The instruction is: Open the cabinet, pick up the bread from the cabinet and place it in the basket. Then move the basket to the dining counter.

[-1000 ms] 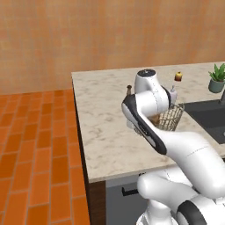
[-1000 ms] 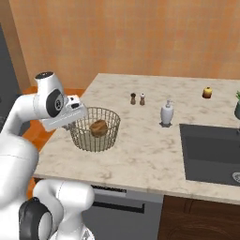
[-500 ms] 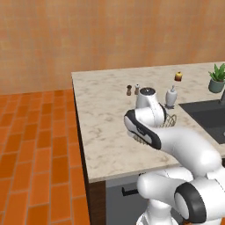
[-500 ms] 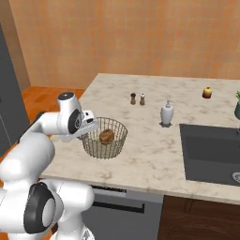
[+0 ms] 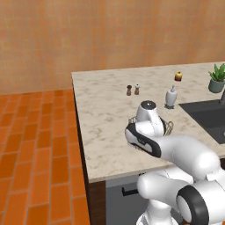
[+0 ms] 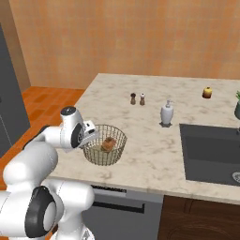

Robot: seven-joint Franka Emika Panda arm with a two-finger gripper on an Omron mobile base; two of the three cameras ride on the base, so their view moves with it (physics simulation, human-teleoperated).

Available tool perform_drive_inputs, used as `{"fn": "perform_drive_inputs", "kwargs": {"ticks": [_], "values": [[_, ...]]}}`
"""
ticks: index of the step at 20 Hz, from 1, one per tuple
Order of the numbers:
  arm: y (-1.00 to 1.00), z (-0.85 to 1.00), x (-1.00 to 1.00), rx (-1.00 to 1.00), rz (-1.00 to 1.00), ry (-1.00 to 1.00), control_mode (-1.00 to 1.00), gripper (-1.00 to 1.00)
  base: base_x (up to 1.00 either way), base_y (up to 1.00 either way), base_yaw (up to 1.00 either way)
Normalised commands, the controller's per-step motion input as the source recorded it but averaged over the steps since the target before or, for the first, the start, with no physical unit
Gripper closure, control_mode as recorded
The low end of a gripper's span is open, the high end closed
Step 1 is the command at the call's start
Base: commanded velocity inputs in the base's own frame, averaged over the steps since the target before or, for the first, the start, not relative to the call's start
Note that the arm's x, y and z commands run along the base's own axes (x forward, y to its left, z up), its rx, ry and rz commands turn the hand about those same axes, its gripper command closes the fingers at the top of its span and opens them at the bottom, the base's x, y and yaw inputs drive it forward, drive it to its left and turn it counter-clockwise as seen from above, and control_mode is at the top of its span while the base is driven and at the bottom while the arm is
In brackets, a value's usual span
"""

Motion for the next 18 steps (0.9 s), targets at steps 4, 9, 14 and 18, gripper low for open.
{"fn": "perform_drive_inputs", "kwargs": {"ticks": [4,9,14,18], "values": [[0.16,-0.16,0.0,0.0,0.02,0.0,-1.0,-1.0,0.0,0.0,0.0],[0.19,-0.01,0.0,0.0,0.01,0.06,-1.0,-1.0,0.0,0.0,0.0],[0.01,0.14,0.0,-0.01,0.01,0.05,-1.0,-1.0,0.0,0.0,0.0],[0.07,1.0,-0.47,0.0,-0.02,-0.05,-1.0,-1.0,0.0,0.0,0.0]]}}
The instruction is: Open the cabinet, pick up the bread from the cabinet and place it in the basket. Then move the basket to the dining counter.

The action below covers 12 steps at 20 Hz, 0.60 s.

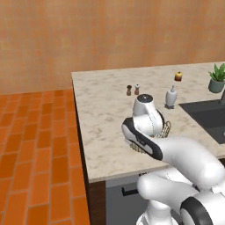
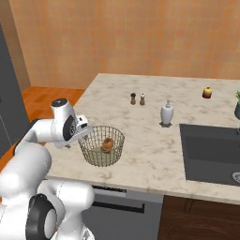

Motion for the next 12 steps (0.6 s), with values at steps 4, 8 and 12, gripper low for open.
{"fn": "perform_drive_inputs", "kwargs": {"ticks": [4,8,12], "values": [[0.0,1.0,-0.53,0.0,-0.07,-0.02,-1.0,-1.0,0.0,0.0,0.0],[0.0,1.0,-0.98,0.02,-0.05,-0.05,-1.0,-1.0,0.0,0.0,0.0],[0.06,1.0,-0.96,-0.01,0.0,-0.05,-1.0,-1.0,0.0,0.0,0.0]]}}
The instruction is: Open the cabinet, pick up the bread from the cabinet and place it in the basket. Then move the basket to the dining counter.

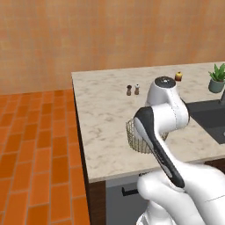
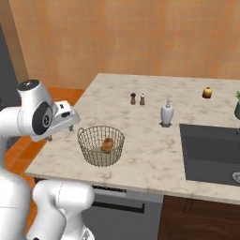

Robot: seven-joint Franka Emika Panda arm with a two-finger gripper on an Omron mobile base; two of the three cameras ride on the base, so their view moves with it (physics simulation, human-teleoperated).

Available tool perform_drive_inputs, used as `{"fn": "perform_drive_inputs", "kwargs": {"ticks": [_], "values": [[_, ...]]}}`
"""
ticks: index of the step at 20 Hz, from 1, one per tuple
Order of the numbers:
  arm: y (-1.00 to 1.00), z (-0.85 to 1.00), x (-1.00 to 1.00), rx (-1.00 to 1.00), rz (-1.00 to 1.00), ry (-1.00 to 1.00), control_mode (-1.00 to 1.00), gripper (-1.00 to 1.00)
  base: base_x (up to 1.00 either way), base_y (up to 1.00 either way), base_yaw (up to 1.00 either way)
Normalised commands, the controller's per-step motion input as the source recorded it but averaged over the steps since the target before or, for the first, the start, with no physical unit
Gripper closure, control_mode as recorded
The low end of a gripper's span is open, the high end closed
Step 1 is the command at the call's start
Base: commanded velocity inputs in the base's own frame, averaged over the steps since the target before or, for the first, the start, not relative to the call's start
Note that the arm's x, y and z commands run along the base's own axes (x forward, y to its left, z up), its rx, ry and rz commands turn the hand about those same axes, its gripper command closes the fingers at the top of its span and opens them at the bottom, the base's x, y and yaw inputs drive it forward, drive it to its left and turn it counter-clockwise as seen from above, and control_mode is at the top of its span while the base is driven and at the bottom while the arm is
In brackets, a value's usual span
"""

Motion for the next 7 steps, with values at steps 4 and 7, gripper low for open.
{"fn": "perform_drive_inputs", "kwargs": {"ticks": [4,7], "values": [[0.9,0.71,-0.43,-0.28,0.1,0.0,-1.0,-1.0,0.0,0.0,0.0],[1.0,0.11,-0.25,-0.29,0.11,0.0,-1.0,-1.0,0.0,0.0,0.0]]}}
